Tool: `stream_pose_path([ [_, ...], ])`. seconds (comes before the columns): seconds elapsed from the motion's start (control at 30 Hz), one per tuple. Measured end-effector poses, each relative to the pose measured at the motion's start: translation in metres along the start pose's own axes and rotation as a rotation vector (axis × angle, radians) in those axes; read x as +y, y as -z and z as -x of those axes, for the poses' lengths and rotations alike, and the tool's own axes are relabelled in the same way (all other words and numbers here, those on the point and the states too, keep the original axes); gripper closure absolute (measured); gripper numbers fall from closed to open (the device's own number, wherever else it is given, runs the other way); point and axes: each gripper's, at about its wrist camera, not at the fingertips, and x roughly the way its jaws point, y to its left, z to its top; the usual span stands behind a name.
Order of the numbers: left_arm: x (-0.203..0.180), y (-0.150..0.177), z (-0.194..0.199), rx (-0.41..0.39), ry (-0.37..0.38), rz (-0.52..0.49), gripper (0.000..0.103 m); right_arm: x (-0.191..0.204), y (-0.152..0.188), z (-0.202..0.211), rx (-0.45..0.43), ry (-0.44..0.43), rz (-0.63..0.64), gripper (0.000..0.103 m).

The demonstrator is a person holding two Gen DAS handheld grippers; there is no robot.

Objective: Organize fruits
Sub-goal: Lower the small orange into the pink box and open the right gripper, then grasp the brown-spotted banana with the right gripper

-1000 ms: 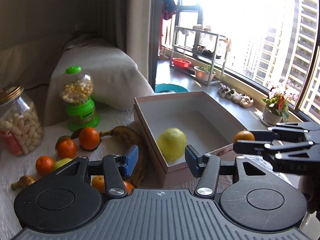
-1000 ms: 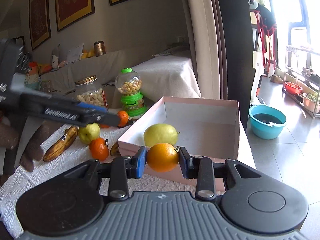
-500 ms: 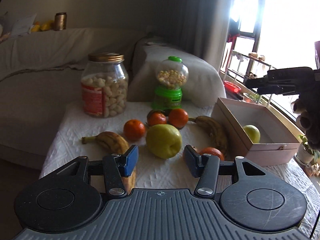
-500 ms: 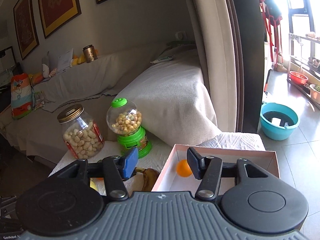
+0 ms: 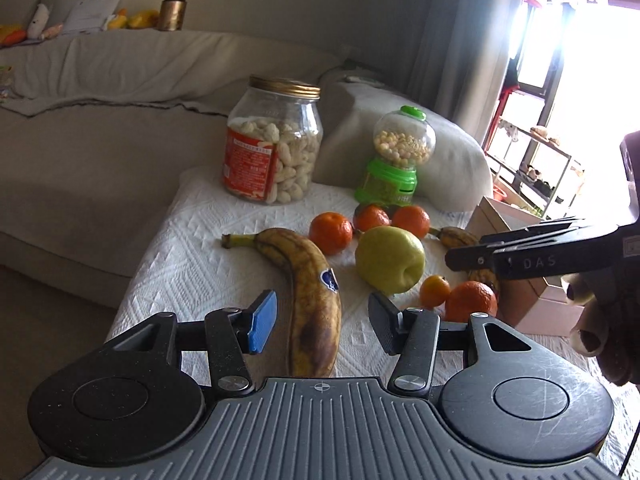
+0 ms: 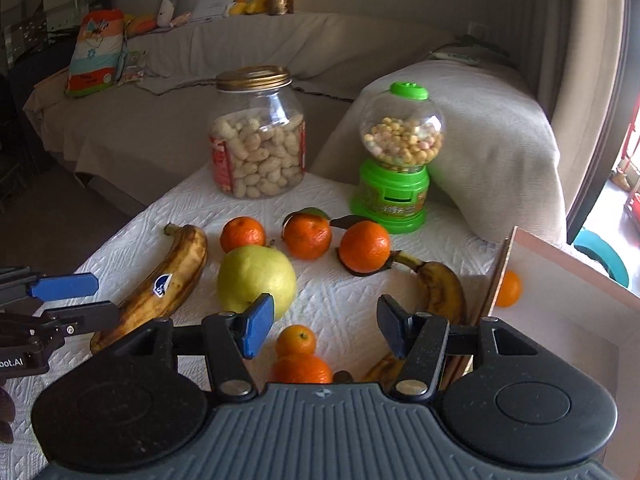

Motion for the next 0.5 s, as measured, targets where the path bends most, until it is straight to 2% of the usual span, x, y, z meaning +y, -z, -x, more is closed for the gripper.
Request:
stream_pose_path([
  [0.23, 0.012, -0.001, 0.006, -0.017, 0.004, 0.04, 0.047, 0.032, 0.019, -0.01, 0.016, 0.014, 0.11, 0.045],
  [0.4, 0.011, 0.0, 0.009, -0.019, 0.007, 0.038, 0.047, 0.033, -0.002, -0.011, -0.014, -0.074, 0.009, 0.041],
  [0.5, 0.021, -0.002, 0.016, -0.041, -0.049, 0.063, 0.047, 0.043, -0.013, -0.016, -0.028, -0.127, -0.052, 0.041],
])
